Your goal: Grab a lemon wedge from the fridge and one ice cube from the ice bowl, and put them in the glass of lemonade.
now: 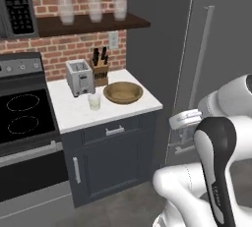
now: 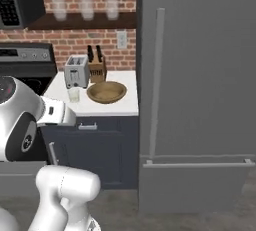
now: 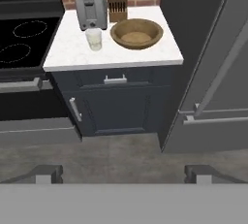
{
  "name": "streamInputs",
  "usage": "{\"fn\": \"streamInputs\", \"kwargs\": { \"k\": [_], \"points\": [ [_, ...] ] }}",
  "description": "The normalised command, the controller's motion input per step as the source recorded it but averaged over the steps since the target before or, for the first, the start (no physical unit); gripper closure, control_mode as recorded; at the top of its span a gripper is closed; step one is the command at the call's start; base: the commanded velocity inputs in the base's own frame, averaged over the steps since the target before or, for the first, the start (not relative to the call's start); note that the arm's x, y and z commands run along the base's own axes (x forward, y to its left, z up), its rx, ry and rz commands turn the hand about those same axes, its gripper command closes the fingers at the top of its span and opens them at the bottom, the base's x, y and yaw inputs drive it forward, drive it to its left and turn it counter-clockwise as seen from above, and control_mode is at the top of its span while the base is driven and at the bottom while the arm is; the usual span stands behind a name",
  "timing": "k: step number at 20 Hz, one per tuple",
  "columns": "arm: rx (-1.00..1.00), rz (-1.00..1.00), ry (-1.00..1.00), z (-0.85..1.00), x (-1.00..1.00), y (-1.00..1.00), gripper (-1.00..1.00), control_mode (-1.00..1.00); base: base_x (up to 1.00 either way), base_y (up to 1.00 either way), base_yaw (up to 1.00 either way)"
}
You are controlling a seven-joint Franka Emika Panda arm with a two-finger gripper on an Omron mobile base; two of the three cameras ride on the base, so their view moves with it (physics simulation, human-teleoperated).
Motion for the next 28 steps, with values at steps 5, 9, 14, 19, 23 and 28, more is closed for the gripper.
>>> {"fn": "streamInputs", "kwargs": {
  "k": [5, 9, 14, 19, 23, 28],
  "points": [
    [0.00, 0.00, 0.00, 0.00, 0.00, 0.00, -1.00, 1.00, -0.11, -0.97, 0.02],
    [0.00, 0.00, 0.00, 0.00, 0.00, 0.00, -1.00, 1.00, -0.06, -0.79, 0.03],
    [0.00, 0.00, 0.00, 0.00, 0.00, 0.00, -1.00, 1.00, 0.00, -0.14, 0.10],
    [0.00, 0.00, 0.00, 0.00, 0.00, 0.00, -1.00, 1.00, -0.07, -0.02, 0.18],
    [0.00, 0.00, 0.00, 0.00, 0.00, 0.00, -1.00, 1.00, -0.33, -0.28, 0.15],
    [0.00, 0.00, 0.00, 0.00, 0.00, 0.00, -1.00, 1.00, -0.17, -0.30, 0.11]
  ]
}}
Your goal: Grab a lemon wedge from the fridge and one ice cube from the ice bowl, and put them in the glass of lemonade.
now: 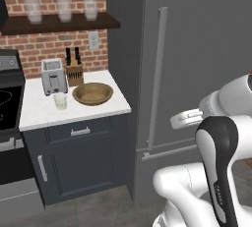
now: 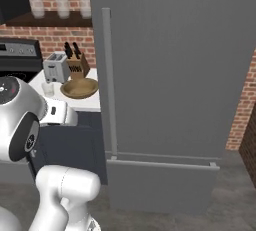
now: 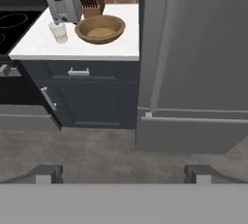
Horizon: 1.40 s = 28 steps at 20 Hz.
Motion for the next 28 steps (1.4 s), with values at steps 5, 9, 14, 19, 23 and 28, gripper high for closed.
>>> {"fn": "streamInputs", "kwargs": {
  "k": [5, 9, 14, 19, 23, 28],
  "points": [
    [0.00, 0.00, 0.00, 0.00, 0.00, 0.00, -1.00, 1.00, -0.06, -0.21, 0.04],
    [0.00, 0.00, 0.00, 0.00, 0.11, 0.00, -1.00, -1.00, 0.00, 0.00, 0.00],
    [0.01, 0.00, 0.00, 0.00, 0.09, -0.10, -1.00, -1.00, 0.00, 0.00, 0.00],
    [0.00, 0.00, -0.10, 0.00, 0.46, -0.24, -1.00, -1.00, 0.00, 0.00, 0.00],
    [0.00, 0.00, -0.09, 0.00, 0.89, -0.16, -1.00, -1.00, 0.00, 0.00, 0.00],
    [0.00, 0.00, -0.09, 0.00, 0.97, -0.09, -1.00, -1.00, 0.00, 0.00, 0.00]
  ]
}}
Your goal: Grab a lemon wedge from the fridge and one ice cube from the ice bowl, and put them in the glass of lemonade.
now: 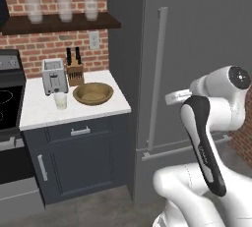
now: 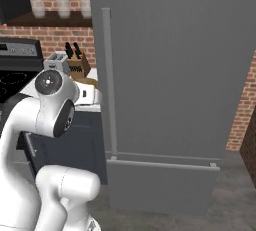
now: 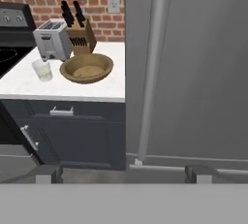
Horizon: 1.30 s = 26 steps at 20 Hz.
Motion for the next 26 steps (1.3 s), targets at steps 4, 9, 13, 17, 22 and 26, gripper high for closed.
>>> {"fn": "streamInputs", "kwargs": {
  "k": [4, 9, 13, 17, 22, 26],
  "points": [
    [0.00, 0.00, -0.08, 0.00, 0.62, -0.10, -1.00, -1.00, 0.00, 0.00, 0.00],
    [0.00, 0.00, -0.06, 0.00, 0.34, -0.08, -1.00, -1.00, 0.00, 0.00, 0.00],
    [0.00, 0.00, -0.02, 0.00, 0.22, -0.19, -1.00, -1.00, 0.00, 0.00, 0.00],
    [0.00, 0.00, -0.01, 0.00, 0.19, -0.19, -1.00, -1.00, 0.00, 0.00, 0.00],
    [0.00, 0.00, -0.03, 0.00, 0.39, -0.05, -1.00, -1.00, 0.00, 0.00, 0.00],
    [0.00, 0.00, -0.03, 0.00, 0.55, 0.00, -1.00, -1.00, 0.00, 0.00, 0.00]
  ]
}}
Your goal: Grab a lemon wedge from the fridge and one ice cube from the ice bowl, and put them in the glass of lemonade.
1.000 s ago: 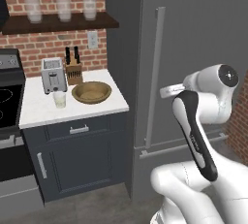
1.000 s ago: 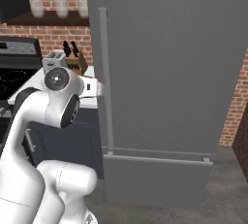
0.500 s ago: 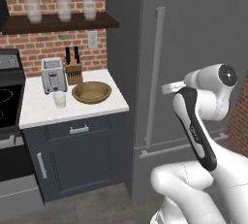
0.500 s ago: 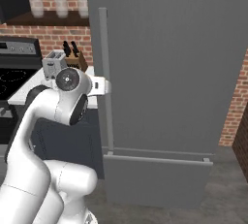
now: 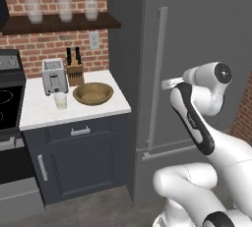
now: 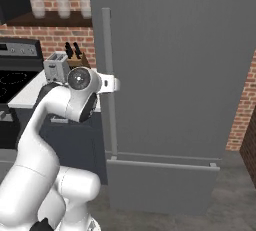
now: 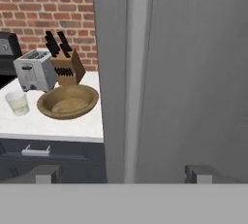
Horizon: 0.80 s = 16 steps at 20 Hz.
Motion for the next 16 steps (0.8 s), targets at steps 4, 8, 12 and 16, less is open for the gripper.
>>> {"fn": "streamInputs", "kwargs": {
  "k": [4, 8, 12, 16],
  "points": [
    [0.00, 0.00, -0.03, 0.00, 0.65, 0.00, -1.00, -1.00, 0.00, 0.00, 0.00],
    [0.00, 0.00, -0.03, 0.00, 0.72, 0.00, -1.00, -1.00, 0.00, 0.00, 0.00],
    [0.00, 0.00, 0.00, 0.00, 0.64, 0.00, -1.00, -1.00, 0.00, 0.00, 0.00],
    [0.00, 0.00, 0.00, 0.00, 0.61, 0.00, -1.00, -1.00, 0.00, 0.00, 0.00]
  ]
}}
